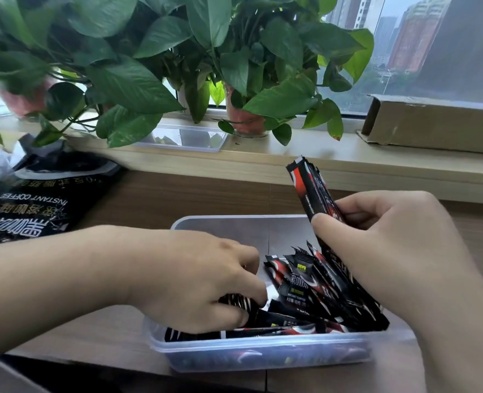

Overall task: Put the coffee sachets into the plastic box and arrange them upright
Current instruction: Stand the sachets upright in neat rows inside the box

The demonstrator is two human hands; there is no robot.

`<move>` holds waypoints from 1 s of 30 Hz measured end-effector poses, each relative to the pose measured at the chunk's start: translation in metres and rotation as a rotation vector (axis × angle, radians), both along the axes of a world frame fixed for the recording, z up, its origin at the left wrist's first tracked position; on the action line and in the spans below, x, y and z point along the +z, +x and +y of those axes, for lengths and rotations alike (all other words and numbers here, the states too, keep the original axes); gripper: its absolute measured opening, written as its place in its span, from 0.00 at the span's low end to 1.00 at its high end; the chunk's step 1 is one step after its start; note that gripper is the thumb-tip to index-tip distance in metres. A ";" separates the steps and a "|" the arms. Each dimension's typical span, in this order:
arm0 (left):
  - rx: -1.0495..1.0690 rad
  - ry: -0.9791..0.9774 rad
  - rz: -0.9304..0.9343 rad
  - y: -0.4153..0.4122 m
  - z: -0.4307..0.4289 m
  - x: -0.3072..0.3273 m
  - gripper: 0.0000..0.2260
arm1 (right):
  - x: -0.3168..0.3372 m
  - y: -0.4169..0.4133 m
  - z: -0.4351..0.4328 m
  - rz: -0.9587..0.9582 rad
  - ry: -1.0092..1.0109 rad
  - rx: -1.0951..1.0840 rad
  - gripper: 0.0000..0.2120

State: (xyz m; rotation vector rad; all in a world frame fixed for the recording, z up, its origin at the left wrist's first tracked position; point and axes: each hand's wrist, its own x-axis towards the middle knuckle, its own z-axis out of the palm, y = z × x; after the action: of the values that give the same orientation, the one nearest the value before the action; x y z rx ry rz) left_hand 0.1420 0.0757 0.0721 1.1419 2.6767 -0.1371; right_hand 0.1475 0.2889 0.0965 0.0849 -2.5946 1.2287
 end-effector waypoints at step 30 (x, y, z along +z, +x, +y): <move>0.172 -0.008 0.008 0.018 -0.014 -0.005 0.19 | -0.005 -0.003 -0.065 -0.296 0.946 0.334 0.16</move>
State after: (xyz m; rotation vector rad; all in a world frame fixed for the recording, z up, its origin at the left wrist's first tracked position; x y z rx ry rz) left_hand 0.1598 0.0618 0.0674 0.9050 2.7629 -0.1230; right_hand 0.1446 0.2239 0.0917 0.5642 -3.2754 -0.0378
